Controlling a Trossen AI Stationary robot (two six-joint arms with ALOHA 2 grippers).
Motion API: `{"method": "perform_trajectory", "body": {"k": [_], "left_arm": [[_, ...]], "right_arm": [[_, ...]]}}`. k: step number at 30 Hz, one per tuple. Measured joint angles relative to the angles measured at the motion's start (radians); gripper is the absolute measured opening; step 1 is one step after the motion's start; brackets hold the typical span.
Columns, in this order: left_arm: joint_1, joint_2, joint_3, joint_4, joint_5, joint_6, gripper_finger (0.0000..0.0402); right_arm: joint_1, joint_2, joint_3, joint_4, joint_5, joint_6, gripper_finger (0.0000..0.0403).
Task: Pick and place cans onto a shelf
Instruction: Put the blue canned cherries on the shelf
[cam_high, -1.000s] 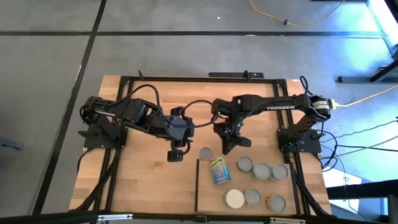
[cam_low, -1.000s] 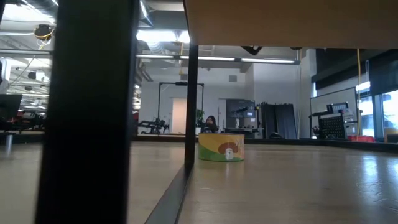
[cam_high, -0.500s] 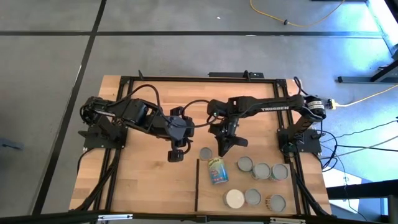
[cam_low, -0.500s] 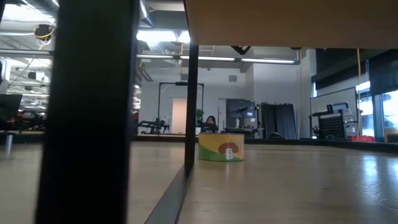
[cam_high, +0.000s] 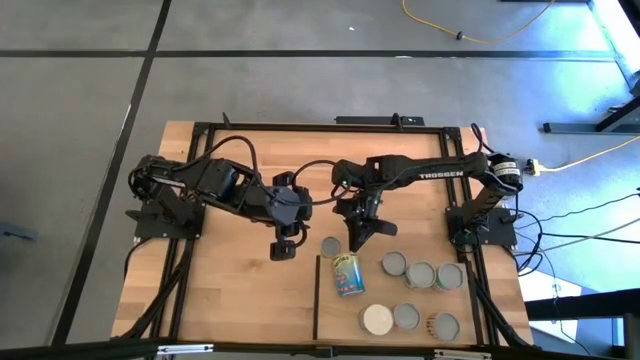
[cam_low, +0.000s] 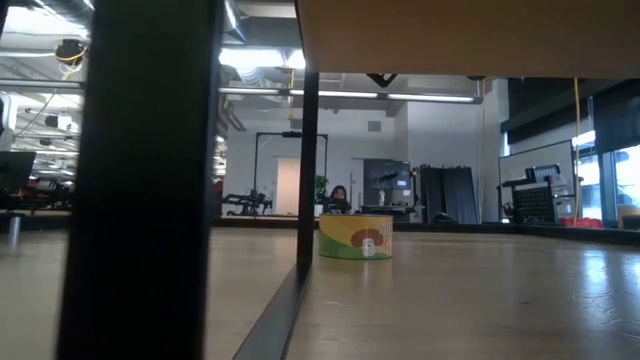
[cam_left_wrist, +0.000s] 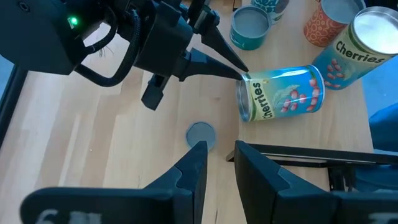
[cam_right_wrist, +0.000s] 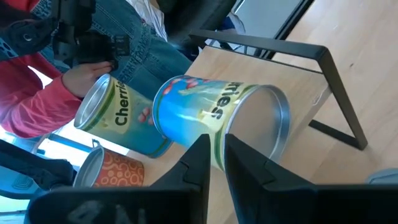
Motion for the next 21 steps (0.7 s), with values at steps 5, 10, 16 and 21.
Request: {"method": "perform_trajectory", "body": {"k": [5,10,16,21], "left_arm": [[0.0,0.0,0.0,0.0,0.001,-0.003,0.0073],[0.0,0.0,0.0,0.0,0.001,-0.005,0.0073],[0.0,0.0,0.0,0.0,0.002,-0.008,0.0073],[0.0,0.0,0.0,0.0,0.002,-0.008,0.0073]], "right_arm": [[0.0,0.0,0.0,0.004,0.0,-0.001,0.0051],[0.0,0.005,0.0,0.014,-0.001,-0.002,0.0051],[0.0,0.036,-0.001,0.015,-0.036,0.0,0.0051],[0.0,0.044,-0.002,0.016,-0.061,0.007,0.0051]]}}
